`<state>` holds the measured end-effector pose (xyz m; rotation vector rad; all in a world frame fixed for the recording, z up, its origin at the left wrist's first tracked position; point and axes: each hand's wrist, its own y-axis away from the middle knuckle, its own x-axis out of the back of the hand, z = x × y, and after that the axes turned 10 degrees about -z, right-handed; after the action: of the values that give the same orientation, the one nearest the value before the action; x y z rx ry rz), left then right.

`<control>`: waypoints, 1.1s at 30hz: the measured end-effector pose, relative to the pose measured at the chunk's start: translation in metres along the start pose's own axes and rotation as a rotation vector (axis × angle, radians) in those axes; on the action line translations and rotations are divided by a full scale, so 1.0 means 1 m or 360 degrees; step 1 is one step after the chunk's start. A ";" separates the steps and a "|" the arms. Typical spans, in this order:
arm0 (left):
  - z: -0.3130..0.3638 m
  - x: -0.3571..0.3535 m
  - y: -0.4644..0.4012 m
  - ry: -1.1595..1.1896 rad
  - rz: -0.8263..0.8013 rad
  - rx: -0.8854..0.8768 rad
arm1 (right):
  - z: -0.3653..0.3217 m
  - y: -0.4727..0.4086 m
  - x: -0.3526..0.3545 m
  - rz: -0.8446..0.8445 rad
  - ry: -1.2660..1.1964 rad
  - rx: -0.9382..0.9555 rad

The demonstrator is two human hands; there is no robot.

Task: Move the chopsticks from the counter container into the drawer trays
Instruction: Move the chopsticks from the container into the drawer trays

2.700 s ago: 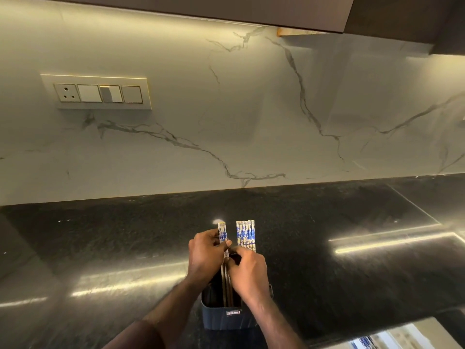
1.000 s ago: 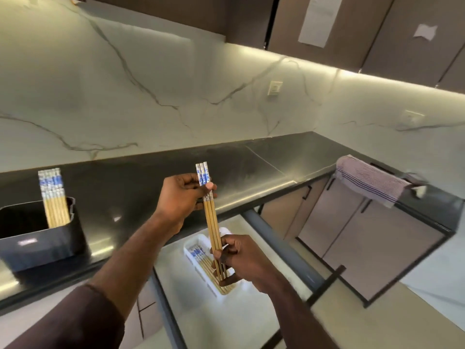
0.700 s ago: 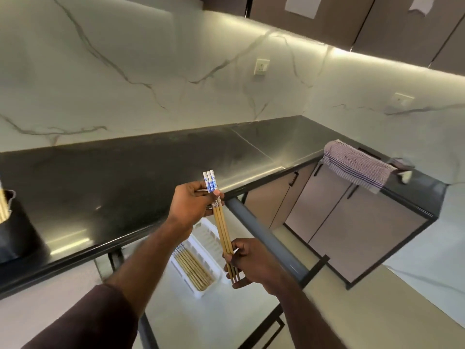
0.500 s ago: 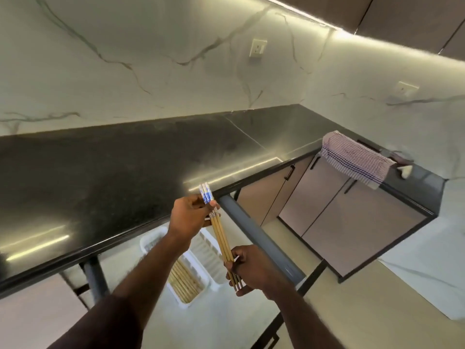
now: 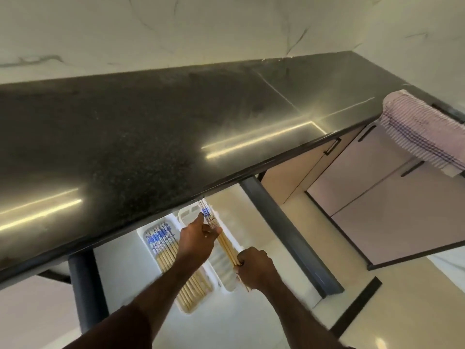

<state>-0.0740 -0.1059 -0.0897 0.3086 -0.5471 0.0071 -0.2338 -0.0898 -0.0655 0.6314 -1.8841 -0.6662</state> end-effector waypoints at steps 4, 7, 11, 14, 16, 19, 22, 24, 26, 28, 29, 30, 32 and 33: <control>-0.027 -0.010 -0.006 -0.0146 0.0054 0.0048 | 0.003 -0.031 -0.010 -0.0046 0.0199 0.0005; -0.038 -0.017 -0.006 -0.0300 0.0138 -0.0002 | 0.000 -0.044 -0.017 -0.0041 0.0203 0.0015; -0.042 -0.023 -0.011 -0.0709 0.0217 -0.0061 | -0.003 -0.062 -0.022 -0.0141 0.0126 0.0042; -0.038 -0.023 -0.016 -0.0991 0.0027 -0.0034 | -0.005 -0.073 -0.026 -0.0211 0.0072 0.0017; -0.039 -0.027 -0.019 -0.1146 -0.0097 0.0002 | -0.005 -0.078 -0.032 -0.0210 0.0052 0.0002; -0.040 -0.032 -0.021 -0.1387 -0.0260 0.0043 | -0.004 -0.082 -0.043 -0.0217 0.0011 0.0013; -0.038 -0.035 -0.023 -0.1593 -0.0392 0.0089 | 0.000 -0.086 -0.049 -0.0252 0.0033 0.0007; -0.035 -0.036 -0.024 -0.1675 -0.0423 0.0120 | 0.003 -0.086 -0.051 -0.0226 0.0039 0.0018; -0.032 -0.035 -0.024 -0.1735 -0.0419 0.0122 | 0.005 -0.084 -0.053 -0.0131 0.0094 0.0060; -0.030 -0.034 -0.025 -0.1754 -0.0402 0.0108 | 0.007 -0.081 -0.056 0.0000 0.0208 0.0117; -0.029 -0.033 -0.025 -0.1749 -0.0402 0.0101 | 0.007 -0.079 -0.059 0.0051 0.0274 0.0151; -0.029 -0.033 -0.025 -0.1739 -0.0410 0.0093 | 0.008 -0.076 -0.062 0.0093 0.0309 0.0185; -0.030 -0.033 -0.025 -0.1712 -0.0449 0.0075 | 0.008 -0.071 -0.066 0.0187 0.0355 0.0263; -0.031 -0.033 -0.025 -0.1699 -0.0467 0.0068 | 0.009 -0.069 -0.067 0.0240 0.0390 0.0312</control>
<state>-0.0844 -0.1182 -0.1390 0.4233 -1.5543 -0.4532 -0.2084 -0.0916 -0.1587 0.6559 -1.7580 -0.2940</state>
